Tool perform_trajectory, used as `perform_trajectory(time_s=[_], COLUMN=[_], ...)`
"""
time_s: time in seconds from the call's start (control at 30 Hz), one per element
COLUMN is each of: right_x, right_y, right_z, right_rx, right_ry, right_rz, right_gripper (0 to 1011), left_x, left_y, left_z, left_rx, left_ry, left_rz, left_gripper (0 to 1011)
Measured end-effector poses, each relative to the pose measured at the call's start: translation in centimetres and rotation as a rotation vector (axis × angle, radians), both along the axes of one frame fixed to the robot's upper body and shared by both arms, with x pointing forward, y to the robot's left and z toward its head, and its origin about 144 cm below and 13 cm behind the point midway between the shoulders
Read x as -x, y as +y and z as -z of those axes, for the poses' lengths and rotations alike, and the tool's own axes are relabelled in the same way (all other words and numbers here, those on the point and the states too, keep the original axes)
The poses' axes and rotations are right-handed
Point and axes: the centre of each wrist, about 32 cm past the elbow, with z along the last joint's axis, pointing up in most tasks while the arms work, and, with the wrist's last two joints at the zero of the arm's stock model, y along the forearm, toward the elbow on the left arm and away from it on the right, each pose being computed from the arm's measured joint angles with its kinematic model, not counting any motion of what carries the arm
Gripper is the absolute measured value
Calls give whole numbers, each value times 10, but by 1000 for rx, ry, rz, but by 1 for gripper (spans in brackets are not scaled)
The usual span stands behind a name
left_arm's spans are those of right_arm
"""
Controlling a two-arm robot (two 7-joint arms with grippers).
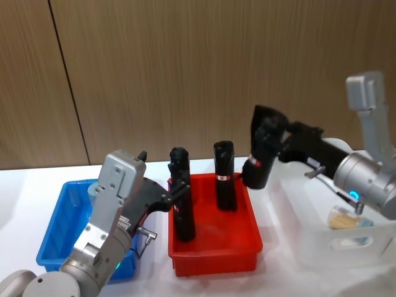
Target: Pick the cotton swabs from the blue box and place them into the white box.
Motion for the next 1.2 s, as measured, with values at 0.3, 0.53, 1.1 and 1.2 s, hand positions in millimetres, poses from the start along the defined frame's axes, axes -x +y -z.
perform_trajectory(time_s=[0.3,0.53,1.1,1.2], right_x=[-3,-13,-39,-43], right_y=[-18,-33,-59,-62], right_z=[-12,-11,12,19], right_rx=[15,56,90,88], right_ry=[-58,-77,-25,-8], right_rz=[71,131,231,242], right_gripper=[523,523,523,523], left_x=[0,0,0,0], left_y=[0,0,0,0], left_z=[0,0,0,0], left_rx=[0,0,0,0], left_ry=[0,0,0,0], left_rz=[0,0,0,0], left_gripper=[1004,1004,1004,1004])
